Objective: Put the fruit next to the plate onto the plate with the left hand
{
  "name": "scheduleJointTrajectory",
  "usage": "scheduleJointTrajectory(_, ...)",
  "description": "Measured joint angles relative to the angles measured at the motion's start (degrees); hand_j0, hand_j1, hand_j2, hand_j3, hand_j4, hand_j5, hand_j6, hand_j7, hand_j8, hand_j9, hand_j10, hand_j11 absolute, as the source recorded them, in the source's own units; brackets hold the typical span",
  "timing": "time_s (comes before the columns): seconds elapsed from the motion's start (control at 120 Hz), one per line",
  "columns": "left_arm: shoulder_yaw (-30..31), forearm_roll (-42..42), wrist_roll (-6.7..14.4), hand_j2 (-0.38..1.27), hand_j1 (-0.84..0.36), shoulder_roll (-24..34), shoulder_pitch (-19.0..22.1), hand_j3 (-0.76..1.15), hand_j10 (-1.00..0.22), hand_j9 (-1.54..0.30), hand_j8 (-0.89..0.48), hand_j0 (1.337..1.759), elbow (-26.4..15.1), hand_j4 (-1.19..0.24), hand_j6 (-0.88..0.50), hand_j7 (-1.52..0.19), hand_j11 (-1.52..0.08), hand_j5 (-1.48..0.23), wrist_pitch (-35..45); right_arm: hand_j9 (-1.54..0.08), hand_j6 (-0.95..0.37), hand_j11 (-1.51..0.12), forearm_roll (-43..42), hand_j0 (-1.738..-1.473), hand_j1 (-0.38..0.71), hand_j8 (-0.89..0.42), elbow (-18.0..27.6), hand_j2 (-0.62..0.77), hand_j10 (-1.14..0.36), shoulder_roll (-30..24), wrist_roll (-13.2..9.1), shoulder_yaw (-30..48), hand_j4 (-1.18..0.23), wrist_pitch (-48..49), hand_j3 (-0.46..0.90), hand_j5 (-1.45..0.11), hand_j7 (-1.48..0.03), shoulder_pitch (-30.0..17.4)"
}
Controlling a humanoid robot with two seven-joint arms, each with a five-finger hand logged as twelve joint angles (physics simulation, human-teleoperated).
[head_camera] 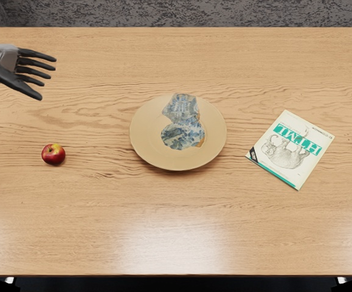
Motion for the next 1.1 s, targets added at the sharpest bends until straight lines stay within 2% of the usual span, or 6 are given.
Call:
scheduleJointTrajectory(0.133, 0.02, 0.93, 0.00, 0.05, 0.05, -0.88, -0.77, 0.00, -0.24, -0.34, -0.25, 1.658, -0.04, -0.26, -0.25, -0.33, -0.35, -0.33, 0.00, -0.04, -0.03, -0.04, 0.13, -1.658, -0.31, -0.03, -1.68, -0.01, -0.03, 0.00, 0.20, 0.10, -0.03, -0.01, 0.00, -0.04, -0.04, 0.90)
scheduleJointTrajectory(0.4, 1.47, 14.19, 0.01, 0.05, 0.05, -1.10, -0.47, 0.00, -0.25, -0.33, -0.25, 1.658, -1.52, -0.26, -0.26, -0.33, -0.34, -0.33, 2.22, -0.04, -0.03, -0.04, 0.18, -1.658, -0.31, -0.03, -2.27, -0.01, -0.03, 0.00, 0.28, 0.07, -0.03, 0.00, 0.00, -0.04, -0.04, 1.54)
scheduleJointTrajectory(0.658, 22.13, 22.37, 0.02, 0.05, 0.05, 1.95, -8.43, 0.00, -0.26, -0.33, -0.26, 1.658, -26.16, -0.26, -0.26, -0.33, -0.33, -0.33, 40.09, -0.04, -0.03, -0.04, 0.18, -1.658, -0.31, -0.03, -2.32, -0.01, -0.03, 0.00, 0.28, 0.07, -0.03, -0.01, 0.00, -0.04, -0.04, 1.59)
scheduleJointTrajectory(0.8, 32.45, 23.49, 1.21, 0.05, 0.05, -0.40, -10.77, 0.00, -0.26, -0.33, -0.26, 1.658, -37.50, -0.26, -0.26, -0.33, -0.33, -0.33, 54.56, -0.04, -0.03, -0.04, 0.18, -1.658, -0.31, -0.03, -2.31, -0.01, -0.03, 0.00, 0.28, 0.07, -0.03, -0.01, 0.00, -0.04, -0.04, 1.60)
scheduleJointTrajectory(0.925, 37.83, 23.73, 2.26, 0.05, 0.04, -3.93, -11.79, 0.00, -0.26, -0.34, -0.26, 1.658, -41.60, -0.26, -0.26, -0.34, -0.34, -0.34, 60.95, -0.04, -0.03, -0.04, 0.18, -1.658, -0.31, -0.03, -2.32, -0.01, -0.03, 0.00, 0.28, 0.07, -0.03, -0.01, 0.00, -0.04, -0.04, 1.60)
scheduleJointTrajectory(1.1, 41.53, 23.79, 2.71, 0.06, 0.00, -6.73, -11.86, 0.00, -0.29, -0.38, -0.29, 1.658, -42.34, -0.29, -0.29, -0.38, -0.38, -0.38, 64.39, -0.04, -0.03, -0.04, 0.18, -1.658, -0.31, -0.03, -2.31, -0.01, -0.03, 0.00, 0.27, 0.07, -0.03, -0.01, 0.00, -0.04, -0.04, 1.60)
